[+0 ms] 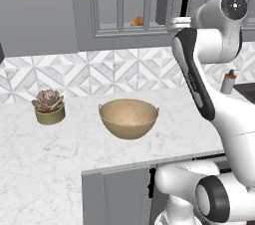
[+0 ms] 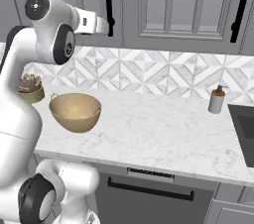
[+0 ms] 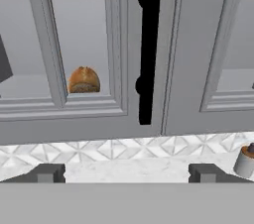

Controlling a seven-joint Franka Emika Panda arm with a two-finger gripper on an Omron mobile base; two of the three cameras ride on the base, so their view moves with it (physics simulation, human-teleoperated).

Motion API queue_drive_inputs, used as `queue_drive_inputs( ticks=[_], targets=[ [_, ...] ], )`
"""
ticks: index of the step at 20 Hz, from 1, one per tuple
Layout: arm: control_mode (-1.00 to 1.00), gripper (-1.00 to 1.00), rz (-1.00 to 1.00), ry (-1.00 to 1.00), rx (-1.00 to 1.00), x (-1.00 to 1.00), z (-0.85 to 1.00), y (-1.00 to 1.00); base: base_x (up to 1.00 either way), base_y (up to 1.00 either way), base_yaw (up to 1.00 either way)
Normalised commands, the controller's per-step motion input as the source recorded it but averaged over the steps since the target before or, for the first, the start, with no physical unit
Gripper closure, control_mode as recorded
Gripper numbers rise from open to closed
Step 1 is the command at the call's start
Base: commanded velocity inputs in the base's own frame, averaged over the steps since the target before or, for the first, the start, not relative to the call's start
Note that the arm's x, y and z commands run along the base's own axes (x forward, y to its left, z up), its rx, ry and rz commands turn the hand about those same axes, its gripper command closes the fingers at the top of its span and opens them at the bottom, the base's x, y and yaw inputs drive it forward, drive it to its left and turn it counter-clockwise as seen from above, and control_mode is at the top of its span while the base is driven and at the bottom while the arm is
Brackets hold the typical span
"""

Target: Open the cabinet, pick up the bread from the cabinet and place it in the basket. Then move the basket to the dining counter.

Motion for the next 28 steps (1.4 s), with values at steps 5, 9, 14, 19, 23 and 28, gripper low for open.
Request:
queue_drive_inputs(
  ticks=[5, 9, 14, 19, 23, 28],
  targets=[
    [-1.0, -1.0, 0.0, -0.07, 0.19, 0.28, 0.05, -0.4, 0.0, 0.0, 0.0],
    [-1.0, -1.0, 0.06, 0.0, 0.11, 0.85, -0.12, -0.29, 0.0, 0.0, 0.0],
    [-1.0, -1.0, 0.07, 0.0, 0.03, 0.87, -0.01, -0.09, 0.0, 0.0, 0.0],
    [-1.0, -1.0, 0.07, -0.05, 0.0, 0.85, -0.03, 0.02, 0.0, 0.0, 0.0],
    [-1.0, 1.0, 0.04, -0.03, 0.0, 0.84, -0.13, 0.11, 0.0, 0.0, 0.0],
    [-1.0, 1.0, 0.05, 0.0, 0.0, 0.5, -0.1, 0.21, 0.0, 0.0, 0.0]
  ],
)
